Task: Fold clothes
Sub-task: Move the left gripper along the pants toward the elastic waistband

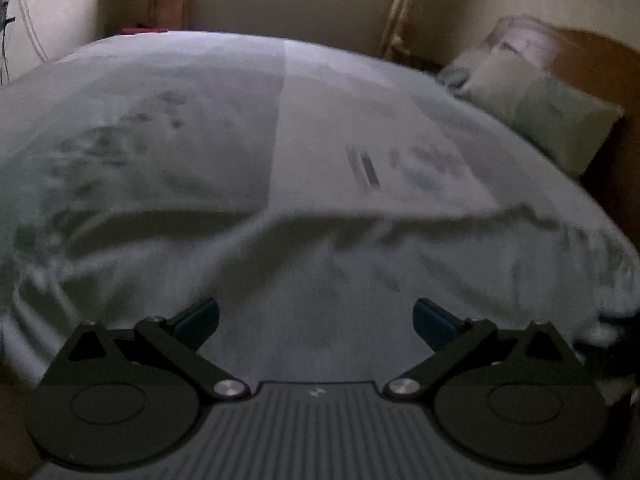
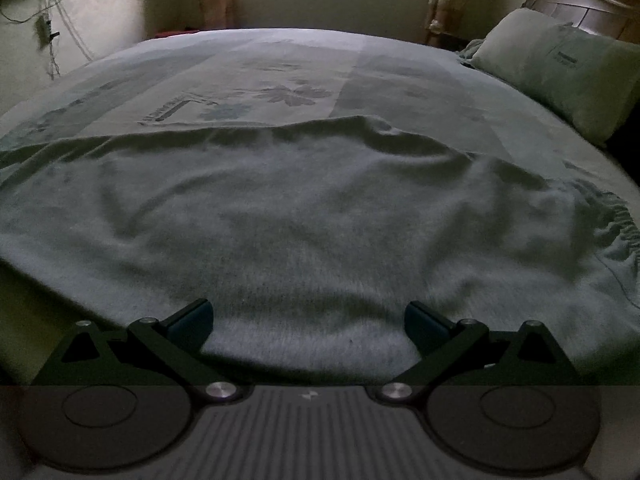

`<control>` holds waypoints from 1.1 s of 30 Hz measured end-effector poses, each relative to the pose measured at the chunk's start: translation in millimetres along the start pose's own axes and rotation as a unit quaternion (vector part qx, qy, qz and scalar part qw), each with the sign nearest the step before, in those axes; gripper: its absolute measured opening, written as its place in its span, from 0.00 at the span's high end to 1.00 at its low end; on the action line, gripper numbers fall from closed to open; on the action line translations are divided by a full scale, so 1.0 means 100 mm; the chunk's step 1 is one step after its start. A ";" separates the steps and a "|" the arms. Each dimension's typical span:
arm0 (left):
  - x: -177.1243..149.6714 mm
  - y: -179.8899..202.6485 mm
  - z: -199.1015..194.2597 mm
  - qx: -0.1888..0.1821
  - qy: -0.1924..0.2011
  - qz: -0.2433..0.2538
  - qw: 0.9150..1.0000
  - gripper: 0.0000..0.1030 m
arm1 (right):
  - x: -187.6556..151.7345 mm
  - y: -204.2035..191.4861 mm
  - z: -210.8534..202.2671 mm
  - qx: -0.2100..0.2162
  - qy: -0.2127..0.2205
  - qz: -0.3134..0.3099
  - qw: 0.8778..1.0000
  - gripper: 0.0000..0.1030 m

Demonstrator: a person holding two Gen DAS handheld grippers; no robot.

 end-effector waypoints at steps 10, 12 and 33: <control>0.31 -0.45 0.80 -0.030 -0.006 -0.108 0.994 0.01 | 0.00 0.00 0.00 -0.001 -0.001 0.001 1.000 0.00; 0.39 -0.49 0.82 -0.018 0.001 -0.108 0.994 0.01 | 0.00 0.01 0.00 -0.002 0.000 0.001 1.000 0.00; 0.16 -0.93 0.07 0.041 0.017 -0.107 0.993 0.01 | 0.00 -0.01 0.00 -0.007 0.000 0.003 1.000 0.00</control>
Point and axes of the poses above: each gripper's, at about its wrist camera, not at the fingertips, and z roughly the way its jaws point, y to its right, x to its top, the point moved 3 cm from there along z, roughly the way its jaws point, and after that the axes turned 7 degrees about y, right-handed, at the moved point
